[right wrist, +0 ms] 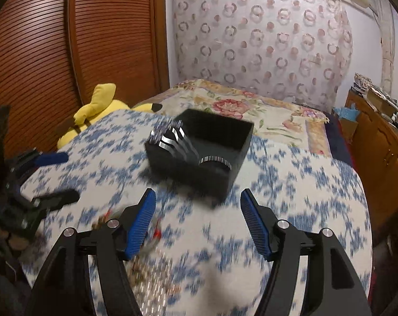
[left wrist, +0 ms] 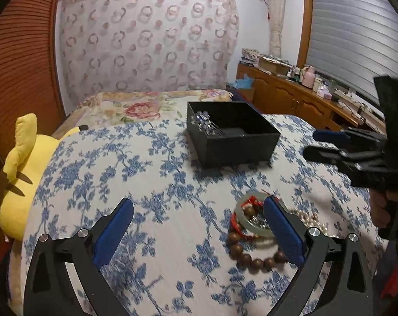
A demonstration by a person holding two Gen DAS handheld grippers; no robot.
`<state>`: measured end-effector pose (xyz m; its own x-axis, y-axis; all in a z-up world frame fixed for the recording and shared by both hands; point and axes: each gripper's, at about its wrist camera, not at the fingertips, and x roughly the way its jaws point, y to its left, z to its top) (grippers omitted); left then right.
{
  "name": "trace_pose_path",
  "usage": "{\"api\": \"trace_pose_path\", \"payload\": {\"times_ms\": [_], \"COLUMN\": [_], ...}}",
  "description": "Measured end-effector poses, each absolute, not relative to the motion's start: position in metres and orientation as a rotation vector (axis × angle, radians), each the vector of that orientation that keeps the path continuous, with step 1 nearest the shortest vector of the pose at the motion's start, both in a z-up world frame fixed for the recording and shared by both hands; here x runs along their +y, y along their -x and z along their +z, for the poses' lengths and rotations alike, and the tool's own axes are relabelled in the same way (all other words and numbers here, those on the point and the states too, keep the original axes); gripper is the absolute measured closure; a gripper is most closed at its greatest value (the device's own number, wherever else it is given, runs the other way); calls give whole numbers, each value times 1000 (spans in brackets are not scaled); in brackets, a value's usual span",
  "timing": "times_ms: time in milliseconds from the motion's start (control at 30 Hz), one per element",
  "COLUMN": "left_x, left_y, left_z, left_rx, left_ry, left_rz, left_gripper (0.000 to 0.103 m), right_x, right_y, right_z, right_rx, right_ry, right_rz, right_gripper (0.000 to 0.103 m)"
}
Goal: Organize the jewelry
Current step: 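Open the left tool over the box while the right tool drops the silver bangle in, then grasp the jade bangle rim with the left tool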
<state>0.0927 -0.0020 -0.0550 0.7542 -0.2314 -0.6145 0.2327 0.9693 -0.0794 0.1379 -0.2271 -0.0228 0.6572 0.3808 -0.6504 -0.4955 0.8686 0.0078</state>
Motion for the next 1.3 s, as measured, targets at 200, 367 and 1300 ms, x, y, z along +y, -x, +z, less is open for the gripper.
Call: {"api": "trace_pose_path", "payload": {"times_ms": [200, 367, 1300], "left_x": [-7, -17, -82], "left_y": [-85, -85, -143], "left_z": [-62, -69, -96], "left_rx": [698, 731, 931], "left_ry": [4, -11, -134], "left_rz": [-285, -308, -435], "left_gripper": [8, 8, 21], "right_x": [-235, -238, -255], "right_y": [-101, -83, -70], "right_z": [-45, -61, -79], "right_rx": [724, 755, 778], "right_ry": [196, 188, 175], "right_rz": [521, 531, 505], "right_gripper": [34, 34, 34]}}
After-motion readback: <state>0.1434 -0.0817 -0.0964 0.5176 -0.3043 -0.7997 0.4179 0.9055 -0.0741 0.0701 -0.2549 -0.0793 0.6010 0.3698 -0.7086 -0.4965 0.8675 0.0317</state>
